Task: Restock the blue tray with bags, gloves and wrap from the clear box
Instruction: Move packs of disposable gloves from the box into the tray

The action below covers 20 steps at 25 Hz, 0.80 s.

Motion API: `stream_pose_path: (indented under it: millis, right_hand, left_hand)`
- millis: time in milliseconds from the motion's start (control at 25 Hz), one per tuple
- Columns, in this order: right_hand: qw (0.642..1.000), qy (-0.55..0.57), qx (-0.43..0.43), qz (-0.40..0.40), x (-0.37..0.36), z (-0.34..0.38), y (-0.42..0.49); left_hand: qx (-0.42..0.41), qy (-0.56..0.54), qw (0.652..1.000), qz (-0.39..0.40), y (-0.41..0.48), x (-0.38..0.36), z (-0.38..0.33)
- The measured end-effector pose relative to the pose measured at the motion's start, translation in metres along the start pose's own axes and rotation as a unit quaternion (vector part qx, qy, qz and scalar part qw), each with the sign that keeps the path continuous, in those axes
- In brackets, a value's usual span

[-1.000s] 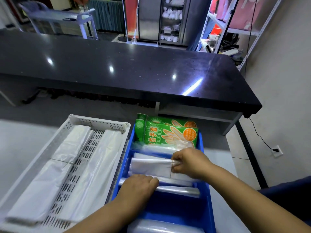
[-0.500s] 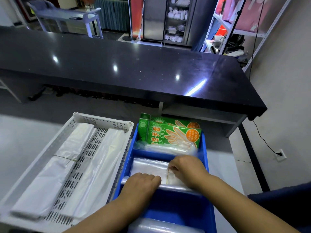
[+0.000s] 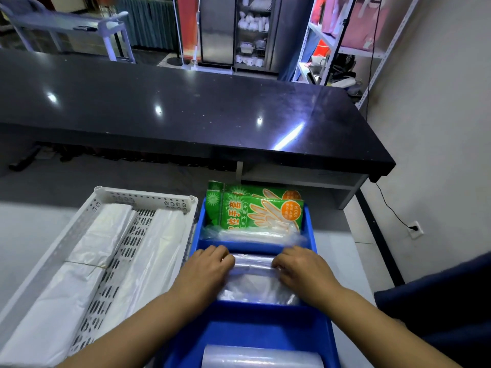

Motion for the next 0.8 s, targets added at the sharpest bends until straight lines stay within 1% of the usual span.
stream_pose_path:
  millis: [80, 120, 160, 280, 360, 400, 480, 520, 680, 800]
  right_hand:
    - [1.000, -0.022, -0.007, 0.002, -0.005, 0.003, 0.001]
    - [0.999, -0.037, -0.010, 0.000, -0.007, 0.006, 0.002]
    - [0.999, -0.052, -0.011, -0.005, -0.008, 0.007, 0.001]
    - [0.998, -0.057, -0.033, -0.022, -0.010, 0.006, -0.002]
    - [0.998, -0.041, -0.050, -0.015, -0.012, 0.006, -0.008]
    - [0.998, -0.043, -0.049, -0.007, -0.013, 0.007, -0.010]
    - [0.998, -0.052, -0.047, 0.007, -0.013, 0.011, -0.014]
    - [0.997, -0.054, -0.051, 0.001, -0.010, 0.012, -0.016]
    - [0.996, -0.069, -0.029, -0.046, 0.010, 0.024, -0.017]
    - [0.996, -0.060, 0.019, -0.057, 0.018, 0.051, -0.023]
  left_hand:
    - [-0.011, 0.024, 0.998, 0.051, -0.003, -0.002, 0.005]
    - [-0.004, 0.034, 0.997, 0.062, -0.001, -0.007, 0.011]
    - [-0.014, 0.039, 0.996, 0.074, 0.000, -0.011, 0.016]
    - [-0.106, 0.034, 0.992, 0.066, -0.003, -0.004, 0.020]
    - [-0.125, 0.030, 0.990, 0.055, -0.005, -0.004, 0.025]
    - [-0.122, 0.010, 0.991, 0.058, -0.007, -0.003, 0.026]
    - [-0.108, -0.001, 0.992, 0.060, -0.011, -0.008, 0.030]
    - [-0.090, -0.011, 0.995, 0.049, -0.014, -0.008, 0.033]
    - [0.001, -0.062, 0.996, -0.067, -0.045, 0.022, 0.043]
    - [0.086, -0.075, 0.986, -0.119, -0.097, 0.039, 0.038]
Point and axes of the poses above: each hand's wrist, its own y-axis towards the middle knuckle, its own x-axis out of the back of the hand, z = x × y, the point moved 3 cm from there along y, towards the middle knuckle, and after that the axes turned 12 degrees about -x, right-handed, at the moved point
